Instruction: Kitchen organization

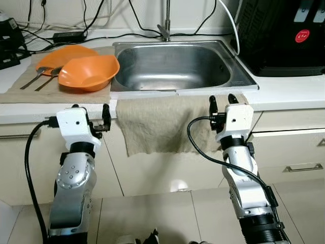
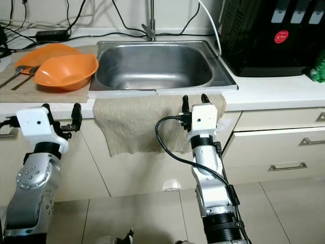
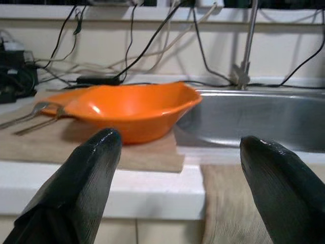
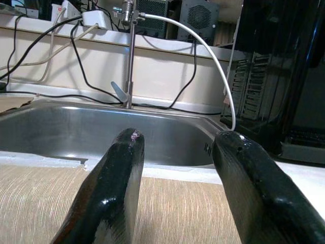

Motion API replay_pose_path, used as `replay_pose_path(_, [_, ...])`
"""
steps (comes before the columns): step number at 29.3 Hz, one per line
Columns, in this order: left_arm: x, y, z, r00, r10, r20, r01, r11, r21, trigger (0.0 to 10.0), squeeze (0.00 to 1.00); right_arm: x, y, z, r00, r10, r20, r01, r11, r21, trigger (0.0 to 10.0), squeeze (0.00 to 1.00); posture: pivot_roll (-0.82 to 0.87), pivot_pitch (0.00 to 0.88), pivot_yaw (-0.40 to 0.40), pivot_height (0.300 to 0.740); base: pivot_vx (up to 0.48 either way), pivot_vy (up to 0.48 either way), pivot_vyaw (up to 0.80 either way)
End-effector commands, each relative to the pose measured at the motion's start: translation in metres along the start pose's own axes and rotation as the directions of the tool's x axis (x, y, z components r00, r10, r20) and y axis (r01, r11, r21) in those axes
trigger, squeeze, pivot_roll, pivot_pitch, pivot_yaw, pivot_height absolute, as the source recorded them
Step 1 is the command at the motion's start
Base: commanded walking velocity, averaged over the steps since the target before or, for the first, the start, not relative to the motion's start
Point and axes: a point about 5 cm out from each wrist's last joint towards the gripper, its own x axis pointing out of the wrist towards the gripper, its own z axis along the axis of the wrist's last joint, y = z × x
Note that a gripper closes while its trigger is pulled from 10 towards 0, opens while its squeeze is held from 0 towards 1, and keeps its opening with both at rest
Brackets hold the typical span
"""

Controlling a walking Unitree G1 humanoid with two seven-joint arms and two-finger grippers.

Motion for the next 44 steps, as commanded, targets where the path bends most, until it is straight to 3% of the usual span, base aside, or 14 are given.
replay_pose_path(1, [0.002,-0.005,0.009,0.999,-0.019,0.039,0.019,1.000,0.001,10.0,0.00,-0.002,0.000,-0.002,1.000,-0.001,0.004,0.001,1.000,-0.002,10.0,0.00,0.11,0.000,0.038,0.740,0.000,0.000,0.00])
replay_pose_path(5, [0.004,-0.015,0.024,0.993,-0.049,0.108,0.053,0.998,-0.031,10.0,0.00,-0.001,0.001,-0.001,1.000,0.006,0.023,-0.006,1.000,-0.013,10.0,0.00,0.11,0.000,0.032,0.740,0.081,0.060,0.00])
replay_pose_path(10, [0.003,-0.019,0.023,0.994,-0.046,0.099,0.050,0.998,-0.045,10.0,0.00,0.001,0.000,-0.001,1.000,0.009,0.028,-0.009,1.000,-0.017,10.0,0.00,0.11,0.000,0.027,0.740,0.331,0.256,0.00])
replay_pose_path(21, [0.004,-0.020,0.016,0.998,-0.033,0.060,0.036,0.998,-0.047,10.0,0.00,0.005,0.006,-0.003,0.998,0.054,0.017,-0.054,0.998,-0.024,10.0,0.00,0.12,0.000,0.017,0.740,0.456,0.050,0.00])
replay_pose_path(32, [0.005,-0.024,0.020,0.995,-0.049,0.085,0.052,0.998,-0.034,10.0,0.00,0.004,0.006,-0.007,0.998,0.064,0.014,-0.063,0.997,-0.035,10.0,0.00,0.11,0.000,0.016,0.740,0.480,0.000,0.00])
replay_pose_path(44, [0.007,-0.018,0.034,0.988,0.025,0.153,-0.023,1.000,-0.014,10.0,0.00,0.006,0.010,-0.006,0.996,0.092,0.021,-0.092,0.995,-0.025,10.0,0.00,0.13,0.000,0.005,0.740,0.324,0.072,0.00])
